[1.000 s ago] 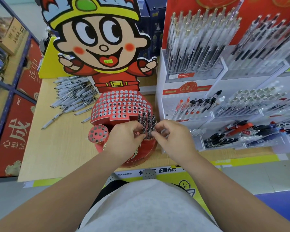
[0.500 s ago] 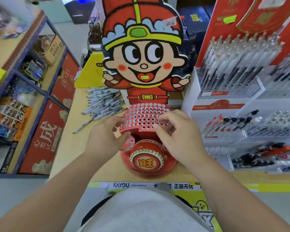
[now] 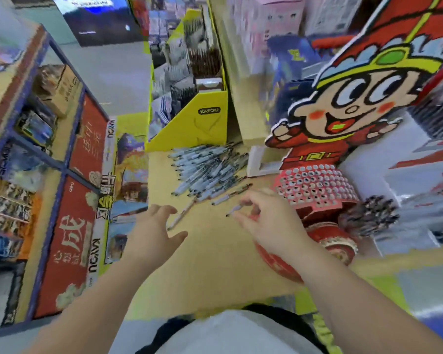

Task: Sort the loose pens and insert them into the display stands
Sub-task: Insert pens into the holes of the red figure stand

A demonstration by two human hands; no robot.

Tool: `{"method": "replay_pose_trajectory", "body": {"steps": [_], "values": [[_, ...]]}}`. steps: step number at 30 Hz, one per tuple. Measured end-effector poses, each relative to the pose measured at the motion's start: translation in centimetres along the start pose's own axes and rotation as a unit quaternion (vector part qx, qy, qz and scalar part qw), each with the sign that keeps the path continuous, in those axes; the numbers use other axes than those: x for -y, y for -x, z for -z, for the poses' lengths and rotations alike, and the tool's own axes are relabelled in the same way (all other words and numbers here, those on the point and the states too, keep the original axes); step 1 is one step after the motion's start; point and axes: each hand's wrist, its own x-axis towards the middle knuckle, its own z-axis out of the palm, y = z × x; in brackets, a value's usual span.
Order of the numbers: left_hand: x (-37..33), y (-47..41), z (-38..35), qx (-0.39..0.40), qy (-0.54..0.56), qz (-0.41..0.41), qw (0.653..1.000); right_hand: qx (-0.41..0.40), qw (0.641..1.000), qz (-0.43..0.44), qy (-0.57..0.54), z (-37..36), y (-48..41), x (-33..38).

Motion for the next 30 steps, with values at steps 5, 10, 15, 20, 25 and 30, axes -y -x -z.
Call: {"method": "replay_pose_trajectory", "body": {"steps": [5,10,15,20,25,30], "values": [[4.9,-2.3,2.4,0.053,-0.035,-0.077,0.995,0.018,0.992,-0.113,0.045,-5.4,0.7,3.1],[5.4,-3.9,3.2,0.090,-0.061,-0.127,0.986,0.046,0.979,-0.181,0.077,-7.6,1.7,3.9],[4.5,-4.0,2.7,0.095,-0.114,-0.137,0.979,0.041,0.977,-0.204,0.053,-8.3,1.7,2.7],[4.2,-5.2,1.4,0.131,-0.126,-0.130,0.975,0.041,0.965,-0.257,0.020,-10.0,1.3,2.1],[4.6,-8.8,-0.9,0.184,-0.136,-0.145,0.963,0.033,0.949,-0.314,0.005,-12.4,-0.1,1.7],[4.9,-13.1,-3.2,0.230,-0.180,-0.189,0.937,-0.001,0.924,-0.382,0.010,-14.9,-1.5,1.8]]}}
